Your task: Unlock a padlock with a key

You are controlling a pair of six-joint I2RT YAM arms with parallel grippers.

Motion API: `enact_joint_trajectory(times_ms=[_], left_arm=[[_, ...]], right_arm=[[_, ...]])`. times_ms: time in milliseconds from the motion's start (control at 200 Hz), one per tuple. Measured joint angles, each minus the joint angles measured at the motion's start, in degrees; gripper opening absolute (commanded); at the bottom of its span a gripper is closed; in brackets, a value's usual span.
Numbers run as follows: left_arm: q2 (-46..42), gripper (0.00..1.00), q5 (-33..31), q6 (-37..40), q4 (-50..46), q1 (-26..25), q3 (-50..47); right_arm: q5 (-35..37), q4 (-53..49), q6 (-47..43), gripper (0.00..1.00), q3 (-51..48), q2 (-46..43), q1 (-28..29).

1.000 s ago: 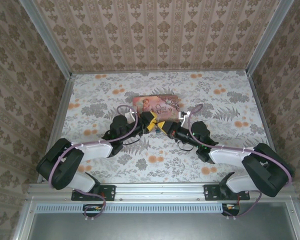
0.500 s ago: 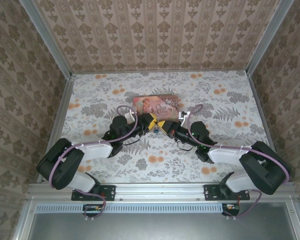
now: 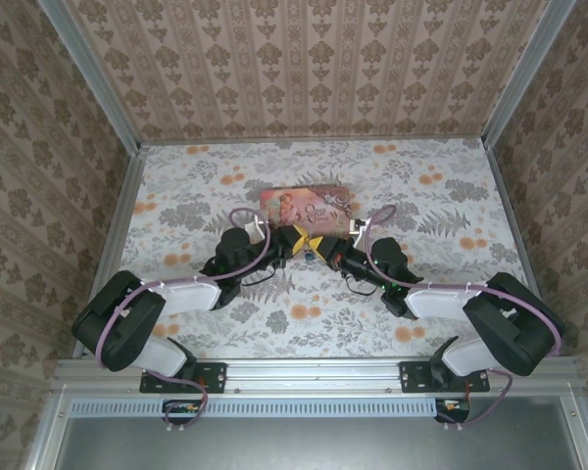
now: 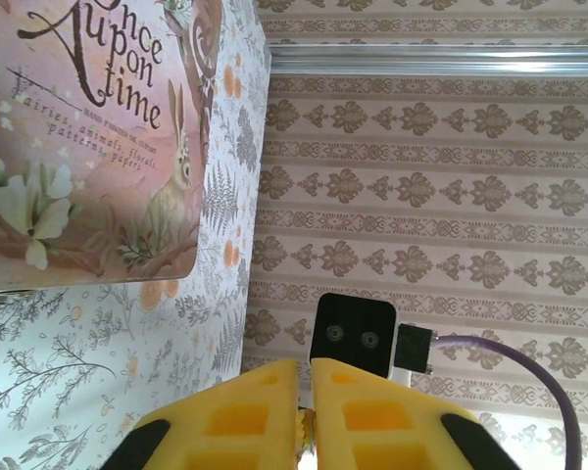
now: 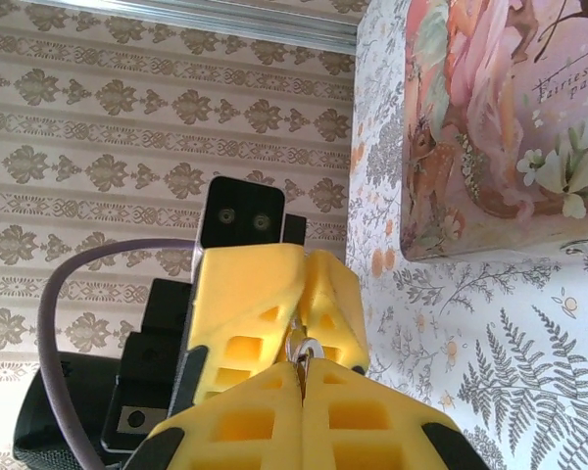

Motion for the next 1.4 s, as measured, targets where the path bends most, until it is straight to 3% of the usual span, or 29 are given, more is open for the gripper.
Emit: enact_joint_trajectory(times_ms=[240,680,730,790,1395], left_arm=[[0.00,0.00,-0.24,0.04,0.09,0.00,-0.09],[0.00,0.00,-0.87,0.31,0.04,-0.22,-0.09],[-0.02,0.11,-0.94,0.52,-0.04,-0.20,-0.09],[-0.35,0.17,-1.20,1.07,-0.76,-0.20,-0.09],[-3.23,0.49,-2.78,5.25,-7.76,-0.09,-0.11]], right_arm=[[0.04,-0.02,0.09,0.00,0.00,0.00,0.00],[0.17,-0.04,0.11,0.00,0.02,0.00,0.00],[0.17,-0.04,0.11,0.00,0.02,0.00,0.00],[0.11,-0.04,0.11,0.00,0.04,0.00,0.00],[-0.26,-0.02,0.37,0.00,0.72,0.00,1.27]])
